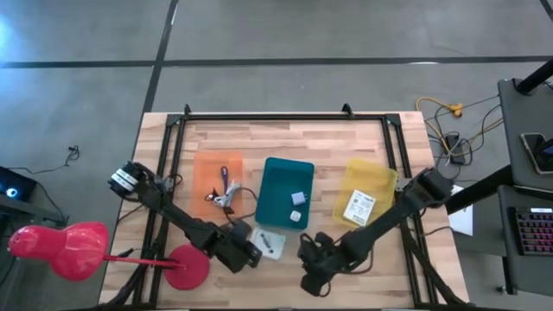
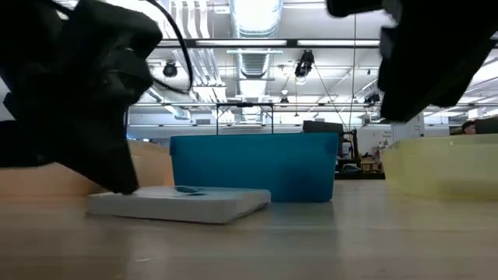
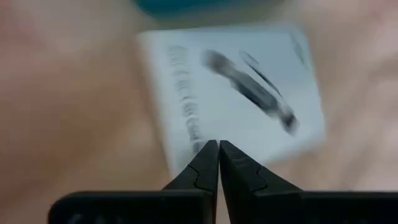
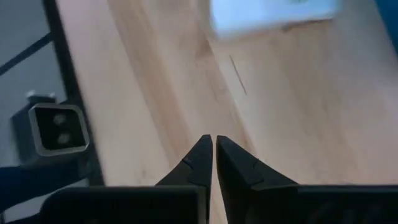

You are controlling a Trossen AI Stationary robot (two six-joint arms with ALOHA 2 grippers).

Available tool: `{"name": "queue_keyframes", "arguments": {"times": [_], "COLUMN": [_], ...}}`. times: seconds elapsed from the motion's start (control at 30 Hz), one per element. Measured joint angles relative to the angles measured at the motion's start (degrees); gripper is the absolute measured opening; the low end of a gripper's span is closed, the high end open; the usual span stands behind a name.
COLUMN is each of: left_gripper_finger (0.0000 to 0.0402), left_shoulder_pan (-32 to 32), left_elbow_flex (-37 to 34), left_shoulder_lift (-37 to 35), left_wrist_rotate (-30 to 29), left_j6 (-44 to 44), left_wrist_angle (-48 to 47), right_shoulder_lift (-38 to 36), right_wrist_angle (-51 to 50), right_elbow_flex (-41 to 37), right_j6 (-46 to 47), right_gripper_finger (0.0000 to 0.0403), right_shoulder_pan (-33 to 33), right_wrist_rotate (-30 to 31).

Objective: Pick and place items into bin
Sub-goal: Put the card reader box into the yellow bin

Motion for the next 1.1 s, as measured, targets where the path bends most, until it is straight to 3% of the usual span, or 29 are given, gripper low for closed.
{"name": "queue_keyframes", "arguments": {"times": [0.13, 0.23, 0.43, 0.53, 0.77, 1.0, 1.1], "left_gripper_finger": [0.0000, 0.0000, 0.0000, 0.0000, 0.0000, 0.0000, 0.0000], "left_shoulder_pan": [-0.9, -1.8, -2.8, -2.7, -2.4, -3.4, -4.4], "left_elbow_flex": [0.6, 3.8, 11.7, 11.6, 10.3, 10.6, 12.0], "left_shoulder_lift": [2.6, 1.9, 1.3, 2.1, 5.9, 10.0, 9.6], "left_wrist_rotate": [1.4, 0.0, -5.0, -5.5, -4.9, 5.5, 5.8], "left_j6": [7.9, 14.8, 15.6, 16.4, 19.5, 21.7, 22.3], "left_wrist_angle": [16.6, 18.9, -11.6, -15.4, -5.1, 7.2, 7.5], "right_shoulder_lift": [4.2, 6.0, 6.5, 6.4, 6.6, 6.6, 6.6], "right_wrist_angle": [-1.0, -5.7, -11.5, -10.4, -9.2, -9.6, -9.8], "right_elbow_flex": [3.2, 5.6, 6.2, 6.2, 8.1, 8.5, 8.4], "right_j6": [0.1, -0.3, 5.2, 5.7, 4.1, 1.8, 2.2], "right_gripper_finger": [0.0013, 0.0013, 0.0013, 0.0013, 0.0013, 0.0013, 0.0013], "right_shoulder_pan": [-0.1, 0.0, -0.1, -0.7, -1.6, -1.7, -1.7], "right_wrist_rotate": [0.3, 0.3, 4.8, 5.5, 5.5, 5.4, 5.4]}}
